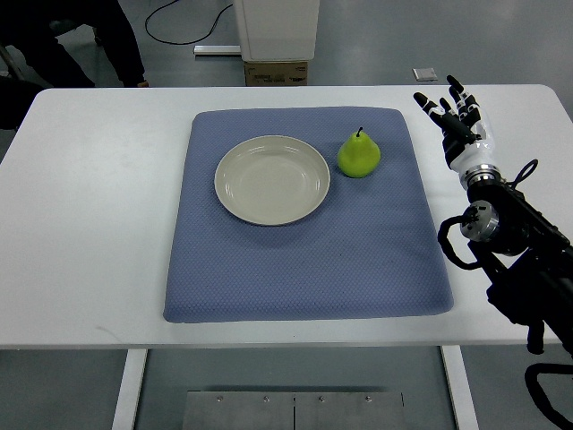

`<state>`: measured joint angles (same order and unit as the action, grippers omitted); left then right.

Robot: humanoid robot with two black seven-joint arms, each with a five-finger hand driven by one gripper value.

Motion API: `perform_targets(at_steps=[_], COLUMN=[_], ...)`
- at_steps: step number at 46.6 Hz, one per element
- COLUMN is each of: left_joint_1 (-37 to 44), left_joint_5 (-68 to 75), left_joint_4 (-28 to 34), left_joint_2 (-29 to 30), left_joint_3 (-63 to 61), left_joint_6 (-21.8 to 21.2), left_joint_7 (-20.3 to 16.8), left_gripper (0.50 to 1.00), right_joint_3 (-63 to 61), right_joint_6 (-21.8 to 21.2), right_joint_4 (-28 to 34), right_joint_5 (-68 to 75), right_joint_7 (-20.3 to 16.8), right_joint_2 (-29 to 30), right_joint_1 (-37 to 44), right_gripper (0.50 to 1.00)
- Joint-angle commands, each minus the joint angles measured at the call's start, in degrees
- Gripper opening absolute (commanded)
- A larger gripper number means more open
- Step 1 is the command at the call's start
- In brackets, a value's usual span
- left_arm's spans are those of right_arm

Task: Place pear on plate with right hand
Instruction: 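Raise the right hand and begin moving it toward the green pear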

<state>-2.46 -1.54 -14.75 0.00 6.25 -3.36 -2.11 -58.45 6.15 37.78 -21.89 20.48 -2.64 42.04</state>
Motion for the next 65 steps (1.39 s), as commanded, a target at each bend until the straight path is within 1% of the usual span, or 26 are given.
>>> perform_targets(at_steps=[1, 52, 65], left_joint_1=[0.0, 0.1, 0.1], left_joint_5=[0.0, 0.0, 0.0], left_joint_4=[0.0, 0.1, 0.1], left_joint_2=[0.0, 0.0, 0.0], left_joint_3=[0.0, 0.1, 0.1], left_joint_6=[0.0, -0.1, -0.1], left_joint_7=[0.0, 0.0, 0.0], left_gripper=[1.0, 1.0, 1.0], right_joint_3=[0.0, 0.1, 3.7], right_joint_6=[0.0, -0.6, -0.6], right_joint_4=[0.0, -0.1, 0.1], right_joint_5=[0.0, 0.1, 0.1], right_joint_7=[0.0, -0.7, -0.1], right_joint_2=[-0.1, -0.3, -0.3], right_joint_1=[0.1, 0.6, 1.8], right_gripper=[1.0, 1.0, 1.0])
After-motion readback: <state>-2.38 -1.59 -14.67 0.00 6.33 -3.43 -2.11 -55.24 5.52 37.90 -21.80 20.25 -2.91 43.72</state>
